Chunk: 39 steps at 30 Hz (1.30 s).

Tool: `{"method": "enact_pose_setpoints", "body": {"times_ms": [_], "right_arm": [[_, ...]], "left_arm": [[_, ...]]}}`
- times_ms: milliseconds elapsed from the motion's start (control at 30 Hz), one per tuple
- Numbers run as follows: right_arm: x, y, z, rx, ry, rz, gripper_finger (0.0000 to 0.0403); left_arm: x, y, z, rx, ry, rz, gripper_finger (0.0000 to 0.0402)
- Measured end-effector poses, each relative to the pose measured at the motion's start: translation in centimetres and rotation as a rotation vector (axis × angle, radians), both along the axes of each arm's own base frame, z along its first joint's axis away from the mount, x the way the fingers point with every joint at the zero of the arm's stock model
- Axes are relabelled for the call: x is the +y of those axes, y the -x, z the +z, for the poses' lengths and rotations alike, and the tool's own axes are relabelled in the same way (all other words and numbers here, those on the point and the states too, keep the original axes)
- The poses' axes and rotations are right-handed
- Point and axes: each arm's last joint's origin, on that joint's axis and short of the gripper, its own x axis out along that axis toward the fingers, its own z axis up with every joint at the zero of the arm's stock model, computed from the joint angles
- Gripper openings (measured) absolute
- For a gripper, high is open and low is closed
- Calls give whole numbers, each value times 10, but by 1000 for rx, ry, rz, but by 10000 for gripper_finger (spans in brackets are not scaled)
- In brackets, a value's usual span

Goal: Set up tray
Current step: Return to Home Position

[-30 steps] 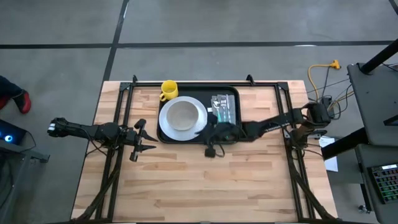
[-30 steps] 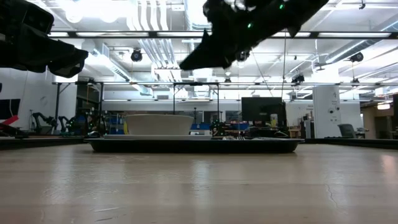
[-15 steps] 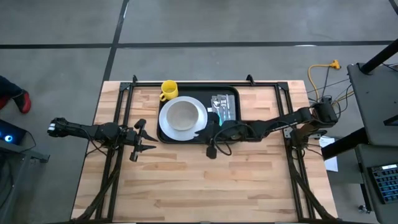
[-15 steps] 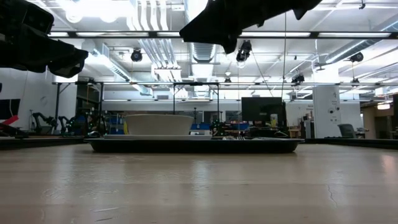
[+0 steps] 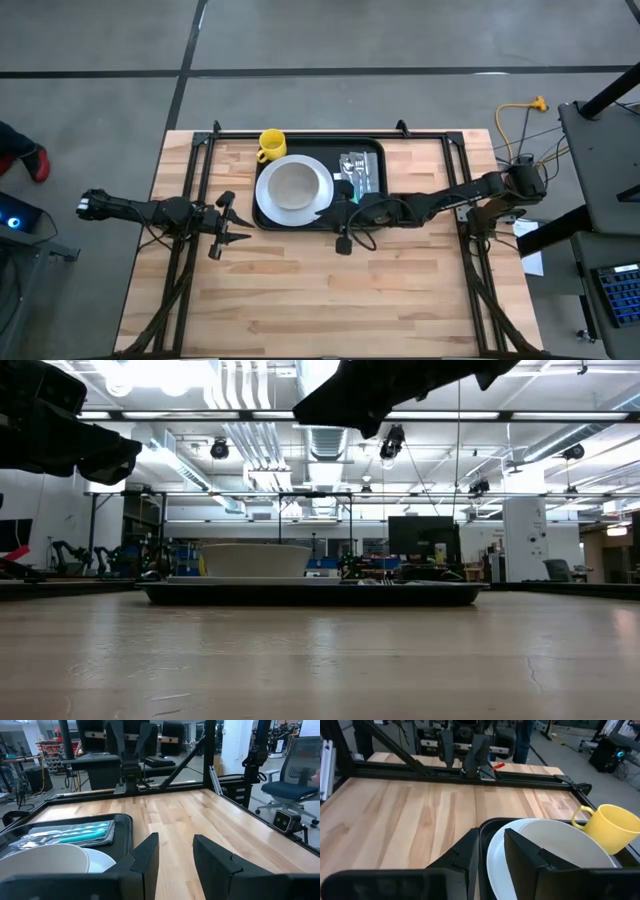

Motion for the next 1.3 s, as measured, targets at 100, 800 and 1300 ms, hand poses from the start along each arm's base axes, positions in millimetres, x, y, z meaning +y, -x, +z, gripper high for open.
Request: {"method": "enact_pose_setpoints", "body": {"times_ms": [100,800,1300], "right_arm": [[-1,11,3,-11,8,7,80],[-17,151,-12,-527,-54,43,83],[-21,187,-5,-658,-114,43,68]], "left_arm": [[0,0,0,0,0,0,102],[0,0,-1,6,-1,0,102],[0,0,-1,6,-1,0,102]]}}
